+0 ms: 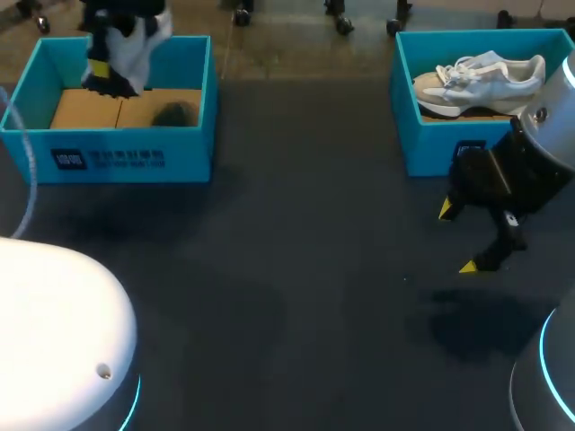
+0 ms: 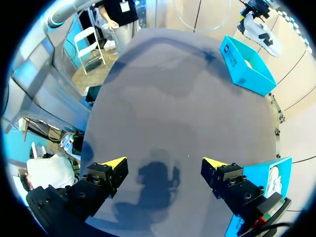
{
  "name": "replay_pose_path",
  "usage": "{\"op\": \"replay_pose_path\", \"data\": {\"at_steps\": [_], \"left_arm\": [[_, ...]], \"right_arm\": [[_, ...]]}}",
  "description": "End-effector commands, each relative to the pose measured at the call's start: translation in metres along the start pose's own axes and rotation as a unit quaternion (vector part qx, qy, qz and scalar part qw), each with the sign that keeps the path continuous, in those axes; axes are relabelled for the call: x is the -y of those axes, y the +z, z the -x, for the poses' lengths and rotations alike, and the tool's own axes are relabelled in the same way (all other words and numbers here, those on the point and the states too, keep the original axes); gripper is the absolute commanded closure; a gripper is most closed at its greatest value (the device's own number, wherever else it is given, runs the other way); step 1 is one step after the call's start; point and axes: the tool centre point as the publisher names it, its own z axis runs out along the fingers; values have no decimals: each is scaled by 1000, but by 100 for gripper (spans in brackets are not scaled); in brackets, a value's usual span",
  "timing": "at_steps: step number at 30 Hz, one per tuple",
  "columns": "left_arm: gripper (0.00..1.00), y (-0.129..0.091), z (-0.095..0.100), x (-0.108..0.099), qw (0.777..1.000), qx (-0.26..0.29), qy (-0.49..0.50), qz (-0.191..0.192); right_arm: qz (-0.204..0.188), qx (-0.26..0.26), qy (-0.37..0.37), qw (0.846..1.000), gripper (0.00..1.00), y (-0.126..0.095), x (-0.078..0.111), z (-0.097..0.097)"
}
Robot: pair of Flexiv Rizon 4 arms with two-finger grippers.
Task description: Take the shoe out of the shoebox, open the shoe tongue, remove and reinsert the insole, then place the shoe into the shoebox
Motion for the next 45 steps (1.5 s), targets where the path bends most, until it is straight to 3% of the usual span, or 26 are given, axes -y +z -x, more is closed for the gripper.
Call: {"op": "replay_pose_path", "data": {"at_steps": [1, 8, 20, 23, 27, 41, 43, 44, 45], "left_arm": [[100, 10, 19, -57, 999, -9, -13, -43], [100, 22, 43, -90, 999, -12, -7, -38], [100, 32, 86, -96, 999, -1, 44, -23], [100, 34, 89, -96, 997, 11, 80, -13], [100, 40, 84, -103, 970, 38, 232, 56], [100, 40, 84, -103, 970, 38, 232, 56], [100, 43, 82, -103, 961, 40, 273, 30], [100, 43, 83, -104, 960, 38, 277, 33], [100, 43, 84, -106, 943, 46, 327, 39]], "right_arm": [[-1, -1, 0, 1000, 0, 2, 0, 1], [-1, -1, 0, 1000, 0, 2, 0, 1], [-1, -1, 0, 1000, 0, 2, 0, 1], [-1, -1, 0, 1000, 0, 2, 0, 1], [-1, -1, 0, 1000, 0, 2, 0, 1], [-1, -1, 0, 1000, 0, 2, 0, 1], [-1, -1, 0, 1000, 0, 2, 0, 1], [-1, -1, 0, 1000, 0, 2, 0, 1], [-1, -1, 0, 1000, 0, 2, 0, 1]]}}
